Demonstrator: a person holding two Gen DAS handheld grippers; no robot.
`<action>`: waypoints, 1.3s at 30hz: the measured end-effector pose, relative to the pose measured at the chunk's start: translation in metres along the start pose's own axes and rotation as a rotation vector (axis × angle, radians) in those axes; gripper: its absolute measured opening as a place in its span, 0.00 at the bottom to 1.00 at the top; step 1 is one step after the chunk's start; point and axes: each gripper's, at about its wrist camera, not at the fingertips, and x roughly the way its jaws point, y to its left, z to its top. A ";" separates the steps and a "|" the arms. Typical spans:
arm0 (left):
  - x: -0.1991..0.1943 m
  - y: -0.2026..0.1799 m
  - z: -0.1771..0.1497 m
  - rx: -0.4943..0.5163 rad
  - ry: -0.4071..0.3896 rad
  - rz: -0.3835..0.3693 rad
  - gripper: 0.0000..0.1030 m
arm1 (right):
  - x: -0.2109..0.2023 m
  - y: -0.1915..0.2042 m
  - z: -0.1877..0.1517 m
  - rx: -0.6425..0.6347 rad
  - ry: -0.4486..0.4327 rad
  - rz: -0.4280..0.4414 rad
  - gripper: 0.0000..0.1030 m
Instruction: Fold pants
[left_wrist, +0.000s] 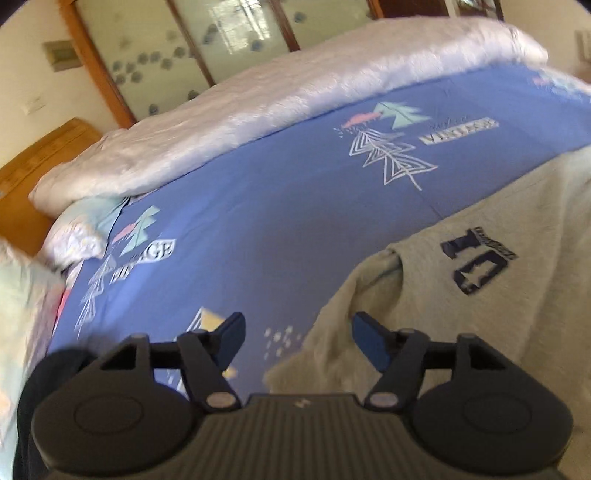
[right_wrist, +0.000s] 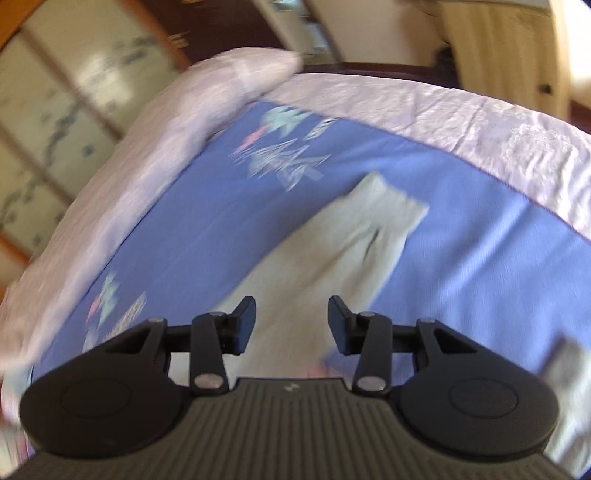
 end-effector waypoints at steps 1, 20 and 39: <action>0.010 -0.004 0.004 0.014 0.007 0.000 0.64 | 0.014 0.000 0.011 0.025 -0.001 -0.021 0.45; -0.009 -0.008 -0.002 -0.017 -0.036 0.064 0.05 | 0.088 -0.021 0.055 0.147 0.017 -0.191 0.03; -0.218 0.004 -0.160 -0.259 -0.146 0.025 0.05 | -0.170 -0.156 -0.117 0.288 -0.082 0.036 0.03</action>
